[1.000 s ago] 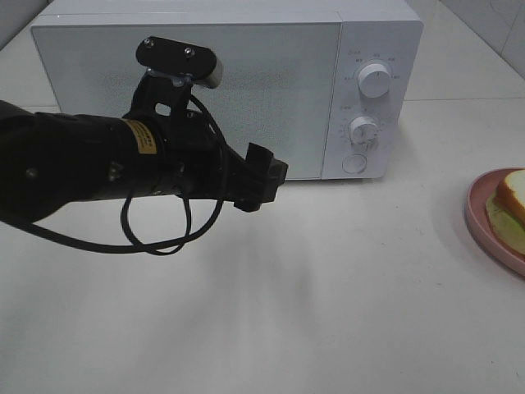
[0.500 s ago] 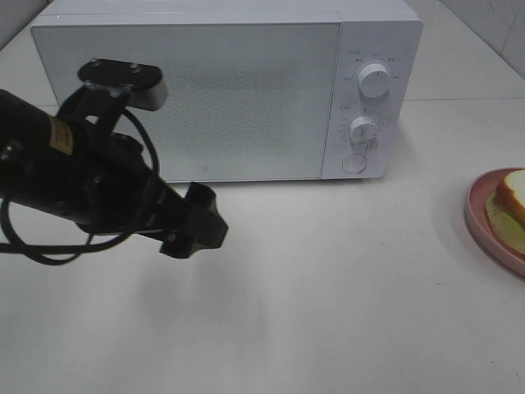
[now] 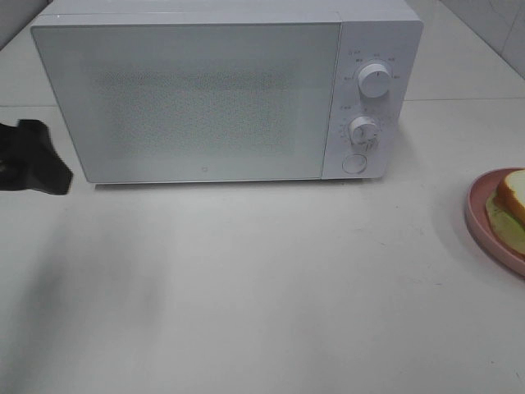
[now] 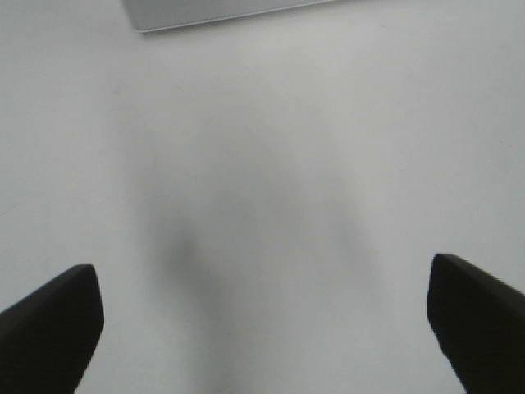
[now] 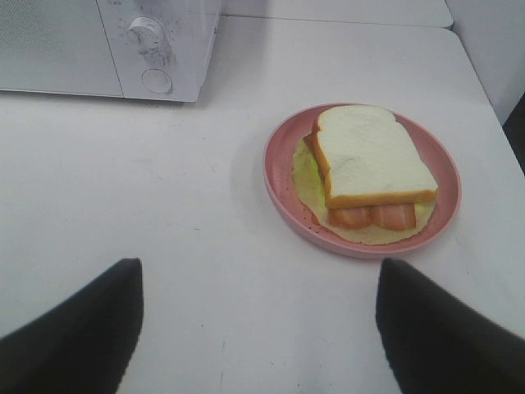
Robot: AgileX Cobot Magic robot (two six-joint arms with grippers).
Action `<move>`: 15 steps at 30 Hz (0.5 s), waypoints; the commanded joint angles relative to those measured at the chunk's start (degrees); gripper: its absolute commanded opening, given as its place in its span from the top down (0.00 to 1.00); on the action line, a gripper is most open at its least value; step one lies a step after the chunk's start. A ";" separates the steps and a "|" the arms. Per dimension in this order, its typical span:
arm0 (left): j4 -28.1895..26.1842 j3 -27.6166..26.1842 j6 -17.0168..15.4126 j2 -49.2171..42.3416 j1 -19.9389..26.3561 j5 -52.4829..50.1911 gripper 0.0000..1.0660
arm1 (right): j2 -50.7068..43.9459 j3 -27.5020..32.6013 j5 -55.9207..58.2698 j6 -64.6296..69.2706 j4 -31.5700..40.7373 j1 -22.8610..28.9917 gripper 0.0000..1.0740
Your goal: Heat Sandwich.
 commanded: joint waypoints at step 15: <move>1.66 0.06 4.53 -16.39 21.08 14.78 0.05 | -1.49 0.00 -0.52 -0.40 -0.11 -0.52 0.29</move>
